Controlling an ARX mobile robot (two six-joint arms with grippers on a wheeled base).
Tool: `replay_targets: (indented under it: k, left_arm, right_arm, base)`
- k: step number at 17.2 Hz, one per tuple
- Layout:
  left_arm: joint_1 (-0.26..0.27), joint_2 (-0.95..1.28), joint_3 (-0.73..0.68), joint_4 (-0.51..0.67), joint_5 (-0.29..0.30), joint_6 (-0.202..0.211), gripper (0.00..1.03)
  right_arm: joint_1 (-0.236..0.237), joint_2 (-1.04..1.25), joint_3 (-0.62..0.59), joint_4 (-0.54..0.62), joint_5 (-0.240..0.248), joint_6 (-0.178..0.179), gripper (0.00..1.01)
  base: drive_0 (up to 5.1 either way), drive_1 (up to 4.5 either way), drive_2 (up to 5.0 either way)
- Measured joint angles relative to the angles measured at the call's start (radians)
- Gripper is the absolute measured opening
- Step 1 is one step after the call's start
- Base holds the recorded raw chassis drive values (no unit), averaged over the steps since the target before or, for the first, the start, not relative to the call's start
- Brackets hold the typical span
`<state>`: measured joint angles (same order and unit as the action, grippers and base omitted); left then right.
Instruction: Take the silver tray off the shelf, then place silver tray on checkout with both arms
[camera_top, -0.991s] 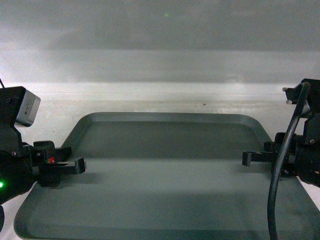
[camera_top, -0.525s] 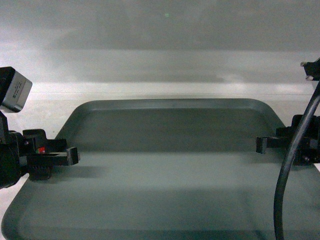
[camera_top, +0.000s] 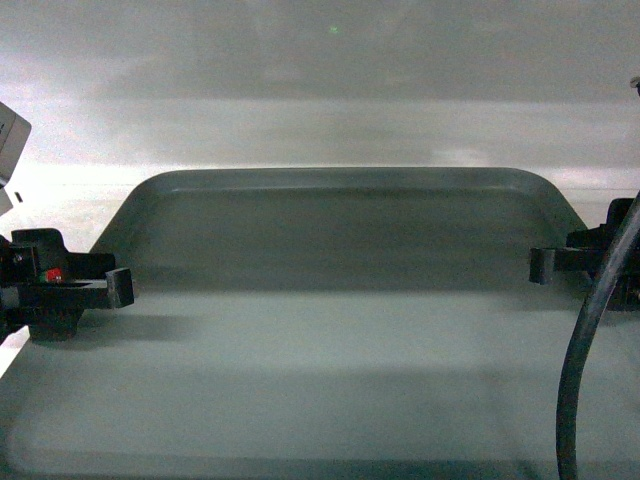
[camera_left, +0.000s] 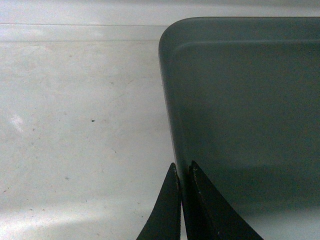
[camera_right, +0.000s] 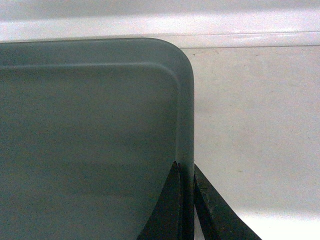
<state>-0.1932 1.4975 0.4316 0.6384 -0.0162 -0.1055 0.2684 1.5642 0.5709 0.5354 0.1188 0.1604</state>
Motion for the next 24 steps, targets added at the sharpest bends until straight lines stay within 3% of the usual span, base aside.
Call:
replay_targets:
  k: [24]
  left_arm:
    - [0.003, -0.001, -0.002, 0.004, -0.006, 0.008, 0.03]
  right_arm:
    - [-0.001, 0.0, 0.0, -0.006, 0.001, 0.001, 0.03]
  base:
    - [0.0, 0.0, 0.0]
